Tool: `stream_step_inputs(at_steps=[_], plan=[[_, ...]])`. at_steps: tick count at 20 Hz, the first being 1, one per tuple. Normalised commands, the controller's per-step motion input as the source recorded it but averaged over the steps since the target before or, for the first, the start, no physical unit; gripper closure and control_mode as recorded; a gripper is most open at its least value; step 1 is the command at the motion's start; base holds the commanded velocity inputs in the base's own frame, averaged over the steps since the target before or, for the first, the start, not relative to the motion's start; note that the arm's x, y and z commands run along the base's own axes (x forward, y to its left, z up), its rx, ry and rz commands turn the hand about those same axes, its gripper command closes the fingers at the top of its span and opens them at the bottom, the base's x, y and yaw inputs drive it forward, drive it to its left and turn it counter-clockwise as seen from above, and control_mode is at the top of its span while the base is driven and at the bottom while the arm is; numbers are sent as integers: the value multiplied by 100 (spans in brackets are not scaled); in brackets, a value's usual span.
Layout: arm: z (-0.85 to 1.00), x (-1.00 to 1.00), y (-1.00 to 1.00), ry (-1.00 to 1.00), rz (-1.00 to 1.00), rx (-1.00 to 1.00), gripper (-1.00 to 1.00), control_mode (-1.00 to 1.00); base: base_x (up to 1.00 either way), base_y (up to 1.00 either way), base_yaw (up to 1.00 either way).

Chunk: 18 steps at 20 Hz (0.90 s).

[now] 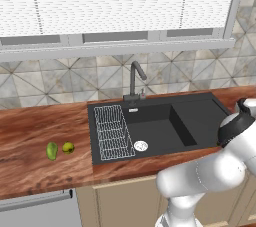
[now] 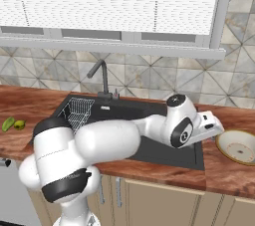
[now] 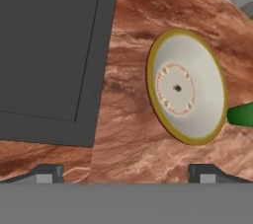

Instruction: Remove the mango and pear from the sink. Then move the bowl and cup from the counter to the sink for washing.

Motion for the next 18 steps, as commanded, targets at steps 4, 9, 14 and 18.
stream_step_inputs(at_steps=[4,9,14,18], plan=[[-10,12,-8,1,7,0,-100,-100,0,0,0],[-4,23,-8,3,0,-1,-100,-100,0,0,0],[-7,22,-11,12,0,-2,-100,-100,0,0,0],[-14,17,-16,13,0,-1,-100,-100,0,0,0]])
